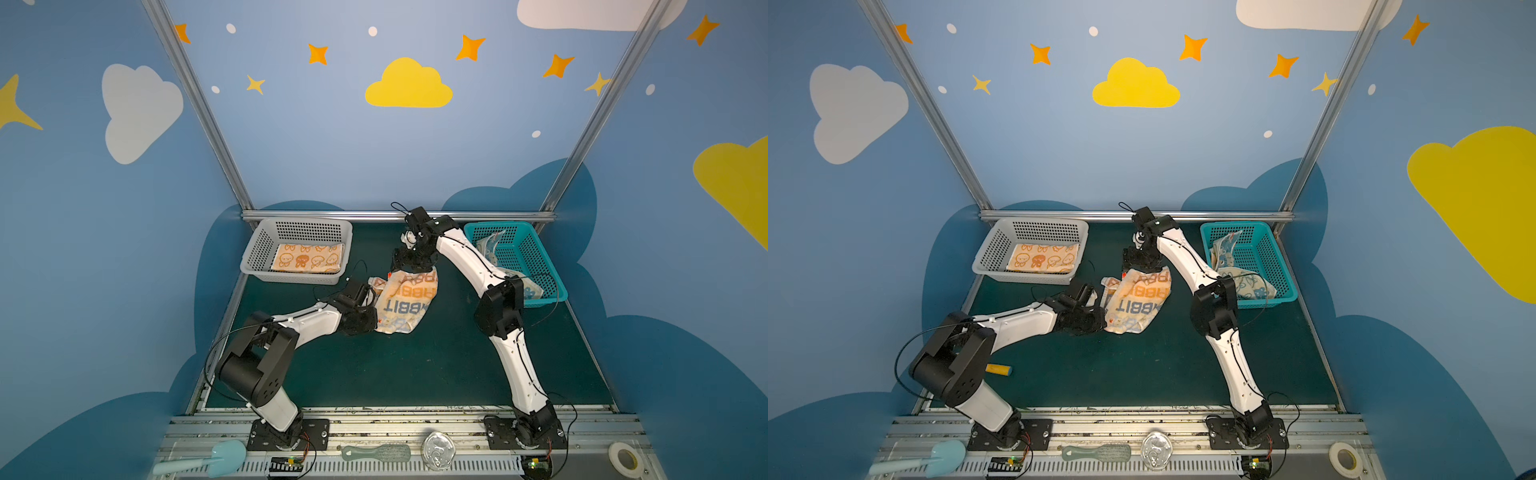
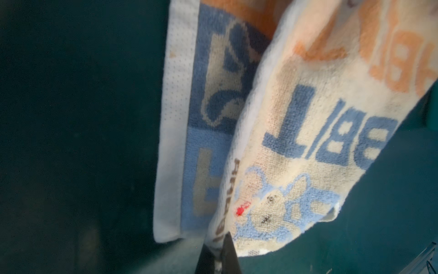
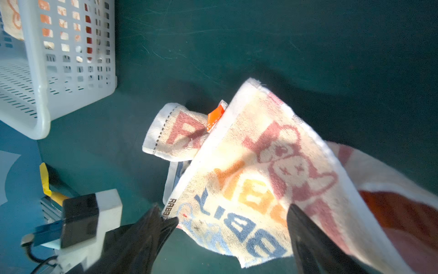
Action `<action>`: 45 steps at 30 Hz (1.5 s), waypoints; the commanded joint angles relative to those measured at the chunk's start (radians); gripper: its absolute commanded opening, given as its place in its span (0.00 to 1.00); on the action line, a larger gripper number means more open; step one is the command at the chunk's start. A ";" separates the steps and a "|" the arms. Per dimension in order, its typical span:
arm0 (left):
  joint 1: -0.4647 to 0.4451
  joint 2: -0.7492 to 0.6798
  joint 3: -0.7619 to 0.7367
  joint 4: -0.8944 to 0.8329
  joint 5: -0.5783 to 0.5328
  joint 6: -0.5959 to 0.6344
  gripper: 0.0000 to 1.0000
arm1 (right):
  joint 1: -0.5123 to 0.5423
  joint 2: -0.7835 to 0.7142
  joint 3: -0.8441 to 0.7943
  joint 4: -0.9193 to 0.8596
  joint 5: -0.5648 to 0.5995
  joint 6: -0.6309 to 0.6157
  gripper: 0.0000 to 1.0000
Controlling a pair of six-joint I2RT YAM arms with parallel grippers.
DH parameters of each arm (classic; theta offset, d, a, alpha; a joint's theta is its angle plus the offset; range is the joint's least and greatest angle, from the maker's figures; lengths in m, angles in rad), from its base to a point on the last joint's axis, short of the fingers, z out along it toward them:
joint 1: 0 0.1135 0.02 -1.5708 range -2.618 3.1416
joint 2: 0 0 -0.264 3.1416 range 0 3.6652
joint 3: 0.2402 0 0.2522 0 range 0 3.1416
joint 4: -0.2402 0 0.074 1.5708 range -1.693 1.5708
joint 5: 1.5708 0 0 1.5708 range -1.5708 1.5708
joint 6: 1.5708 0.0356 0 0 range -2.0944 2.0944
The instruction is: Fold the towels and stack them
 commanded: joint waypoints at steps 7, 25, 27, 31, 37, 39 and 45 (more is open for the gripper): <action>0.001 0.003 0.010 -0.025 -0.007 0.026 0.03 | 0.014 0.156 0.112 0.117 0.109 0.022 0.81; 0.004 0.048 0.012 -0.003 0.019 0.025 0.03 | -0.015 0.272 0.143 0.099 0.189 0.004 0.67; 0.004 0.052 0.012 -0.002 0.018 0.027 0.03 | -0.014 0.280 0.141 0.093 0.195 0.003 0.65; 0.004 0.059 0.009 0.003 0.023 0.026 0.03 | -0.005 0.296 0.140 0.090 0.205 0.002 0.60; 0.004 0.062 0.009 0.001 0.024 0.027 0.03 | 0.010 0.322 0.141 0.085 0.255 -0.009 0.52; 0.003 0.065 0.010 0.001 0.022 0.028 0.03 | 0.015 0.327 0.141 0.084 0.278 -0.015 0.47; 0.004 0.074 0.016 -0.010 0.017 0.032 0.03 | 0.023 0.318 0.141 0.109 0.251 -0.029 0.28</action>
